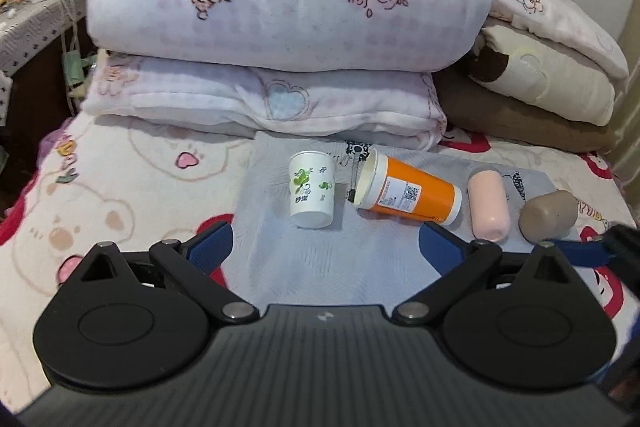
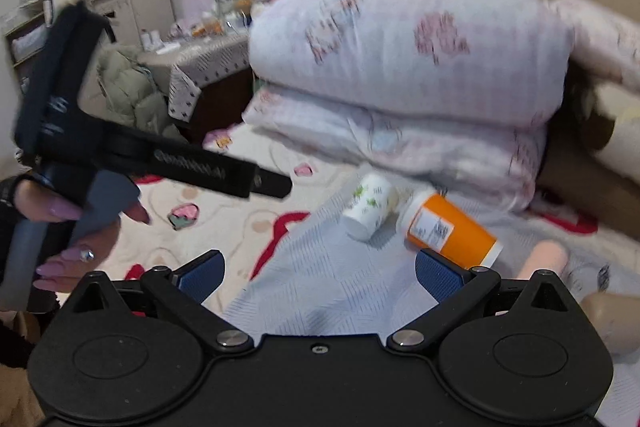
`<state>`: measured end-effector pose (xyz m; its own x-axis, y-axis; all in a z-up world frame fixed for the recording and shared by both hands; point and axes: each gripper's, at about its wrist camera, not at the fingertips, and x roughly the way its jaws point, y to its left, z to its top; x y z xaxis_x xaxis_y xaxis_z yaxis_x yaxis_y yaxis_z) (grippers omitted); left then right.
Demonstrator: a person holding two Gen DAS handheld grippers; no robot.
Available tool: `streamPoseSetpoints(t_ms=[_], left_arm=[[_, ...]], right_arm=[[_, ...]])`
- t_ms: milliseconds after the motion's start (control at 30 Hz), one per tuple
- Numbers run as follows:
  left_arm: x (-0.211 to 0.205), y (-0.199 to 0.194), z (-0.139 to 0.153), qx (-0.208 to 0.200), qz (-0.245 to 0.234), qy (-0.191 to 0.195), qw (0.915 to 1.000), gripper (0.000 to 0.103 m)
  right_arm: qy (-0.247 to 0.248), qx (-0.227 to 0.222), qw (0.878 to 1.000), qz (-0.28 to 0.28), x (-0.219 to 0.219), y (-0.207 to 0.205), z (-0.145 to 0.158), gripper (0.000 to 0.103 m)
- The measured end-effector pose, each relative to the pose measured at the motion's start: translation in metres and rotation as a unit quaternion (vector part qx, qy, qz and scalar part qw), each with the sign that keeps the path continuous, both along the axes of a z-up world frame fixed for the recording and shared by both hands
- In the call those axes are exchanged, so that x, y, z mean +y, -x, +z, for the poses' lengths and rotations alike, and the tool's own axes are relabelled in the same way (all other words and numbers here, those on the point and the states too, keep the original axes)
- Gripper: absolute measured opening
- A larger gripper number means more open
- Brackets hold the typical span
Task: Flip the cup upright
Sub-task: 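Move the right tool toward the white paper cup lying on its side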
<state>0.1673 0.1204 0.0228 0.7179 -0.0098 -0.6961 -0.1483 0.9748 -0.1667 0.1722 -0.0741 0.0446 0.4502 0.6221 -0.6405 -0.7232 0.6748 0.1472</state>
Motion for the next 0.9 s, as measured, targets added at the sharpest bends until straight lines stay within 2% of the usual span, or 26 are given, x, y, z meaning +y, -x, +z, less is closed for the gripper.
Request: streamPoseSetpoints(t_ms=[167,333,467,533,633,700,800,900], left_arm=[[0.019,-0.011,-0.026,-0.011,-0.011,0.034,0.9993,0.1],[0.031,-0.021,-0.055,-0.017,-0.025,0.039,0.9988,0.1],[0.041,-0.032,-0.073,-0.029,-0.028,0.061,0.9973,0.098],[0.044,-0.039,-0.078,-0.037,-0.012,0.068,0.997,0.095],[0.044,-0.055,-0.082,-0.038,-0.02,0.077,0.9961,0.095],[0.046,-0.061,-0.086,-0.043,-0.022,0.084,0.9953,0.095],[0.052,-0.066,-0.097,-0.034,-0.025,0.106,0.9935,0.087],[0.063,-0.065,-0.11,-0.03,-0.028,0.133,0.9903,0.087]], right_arm=[[0.002,0.026,1.0,0.007,0.026,-0.027,-0.032,0.1],[0.001,0.031,0.999,0.008,0.055,-0.052,-0.065,0.1],[-0.004,0.069,0.998,0.013,0.069,-0.073,-0.088,0.1],[-0.005,0.089,0.996,0.009,0.075,-0.084,-0.099,0.1],[-0.006,0.108,0.994,-0.006,0.083,-0.1,-0.113,0.1],[-0.01,0.112,0.994,-0.007,0.089,-0.107,-0.12,0.1],[-0.015,0.11,0.994,-0.01,0.099,-0.116,-0.132,0.097],[-0.02,0.094,0.995,-0.007,0.104,-0.116,-0.142,0.091]])
